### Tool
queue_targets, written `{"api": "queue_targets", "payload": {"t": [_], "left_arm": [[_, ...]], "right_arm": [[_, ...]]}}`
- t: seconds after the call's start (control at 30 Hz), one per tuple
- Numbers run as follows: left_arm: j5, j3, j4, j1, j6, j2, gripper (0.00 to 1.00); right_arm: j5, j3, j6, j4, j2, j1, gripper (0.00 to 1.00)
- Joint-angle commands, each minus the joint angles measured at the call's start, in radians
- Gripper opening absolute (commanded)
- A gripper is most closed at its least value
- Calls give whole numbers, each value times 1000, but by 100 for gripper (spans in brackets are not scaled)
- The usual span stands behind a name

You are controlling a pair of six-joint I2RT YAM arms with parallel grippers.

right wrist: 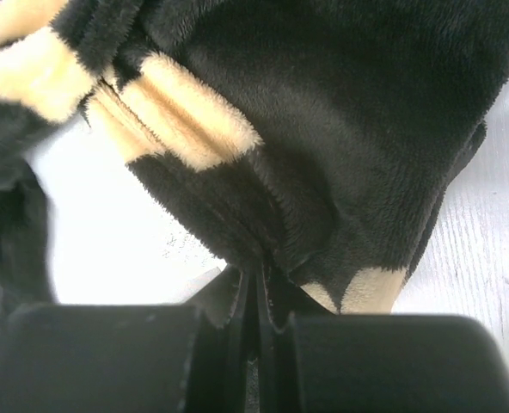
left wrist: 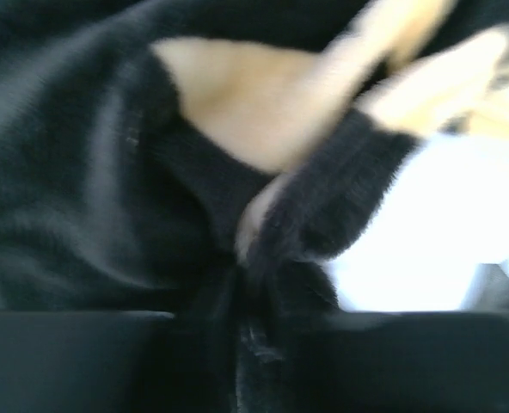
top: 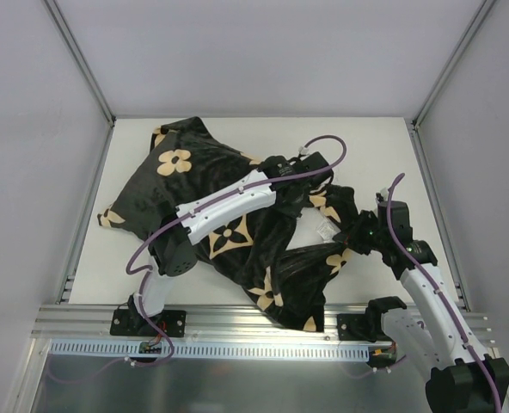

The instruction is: Remove the pillowcase from the pillow

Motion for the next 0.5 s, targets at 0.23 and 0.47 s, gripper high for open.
{"api": "queue_targets", "payload": {"t": [0.23, 0.47], "left_arm": [[-133, -57, -95, 253, -27, -154, 2], [-54, 8, -95, 225, 15, -161, 82]], "right_arm": [[44, 12, -20, -77, -41, -17, 1], [36, 15, -17, -71, -30, -17, 1]]}}
